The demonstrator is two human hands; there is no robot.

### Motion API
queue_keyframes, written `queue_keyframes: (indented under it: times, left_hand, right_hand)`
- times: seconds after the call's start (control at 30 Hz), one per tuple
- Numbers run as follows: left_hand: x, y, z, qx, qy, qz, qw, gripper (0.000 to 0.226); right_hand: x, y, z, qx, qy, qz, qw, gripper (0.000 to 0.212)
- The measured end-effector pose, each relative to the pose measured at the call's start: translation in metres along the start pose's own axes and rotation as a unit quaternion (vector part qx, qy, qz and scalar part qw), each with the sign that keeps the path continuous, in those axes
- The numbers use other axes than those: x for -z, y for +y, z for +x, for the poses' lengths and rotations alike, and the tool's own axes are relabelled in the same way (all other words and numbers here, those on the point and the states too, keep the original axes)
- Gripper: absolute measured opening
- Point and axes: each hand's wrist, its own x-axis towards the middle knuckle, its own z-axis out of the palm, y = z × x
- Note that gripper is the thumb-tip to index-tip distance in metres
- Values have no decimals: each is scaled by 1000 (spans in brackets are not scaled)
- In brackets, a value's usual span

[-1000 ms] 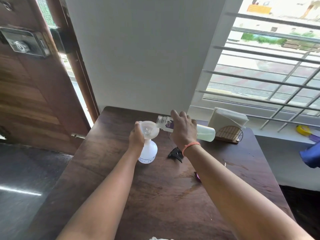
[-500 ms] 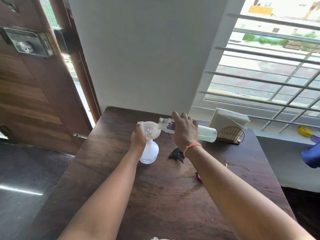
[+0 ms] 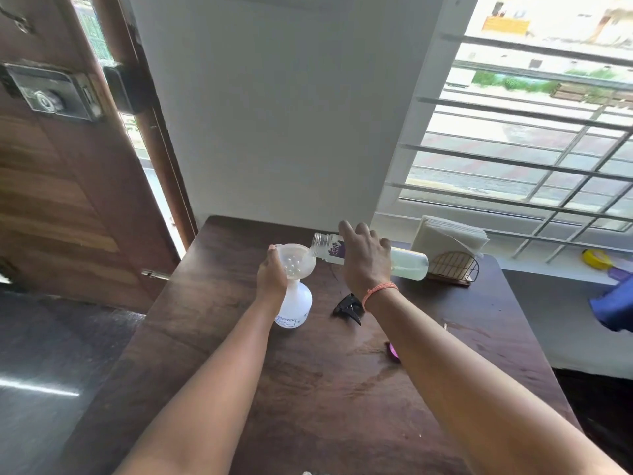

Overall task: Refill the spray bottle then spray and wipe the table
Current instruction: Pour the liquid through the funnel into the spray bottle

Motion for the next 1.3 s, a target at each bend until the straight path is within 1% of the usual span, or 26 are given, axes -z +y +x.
queue_keyframes:
  times: [0.17,0.4,0.53,0.63,0.77,0.83,1.03,1.17,1.3]
  left_hand:
    - [-1,0,1,1,0,-17,1000,44]
    - [-2,0,1,10,3,-15,1000,52]
    - [-1,1,-1,-1,-6,-16,1000,47]
    - [1,-2,0,8,-5,-20,1000,51]
    - [0,-1,0,2,-12,-24,1000,50]
    - [0,-1,0,-1,-11,-23,1000,53]
    - [2,0,-2,-6,-12,-22,1000,51]
    - [3,-1,-5,-6,-18,-15,1000,60]
    - [2,-2,-6,-18,-21,-26,999,60]
  right_hand:
    - [0,0,1,-4,2,-3,1000,36]
    - [0,0,1,-3,6,-3,1000,39]
    - [0,-2,2,-6,3,0,1000,37]
    - [0,-3,1,-5,2,-5,1000,41]
    - [0,-6,2,-2,0,-9,1000,44]
    - [0,-6,1,-2,-1,-10,1000,44]
    - [0,-7,-2,-8,-3,-9,1000,44]
    - [0,-11,-2,-16,-8,-23,1000,45]
    - [0,-13,-3,-16,-13,-30,999,49]
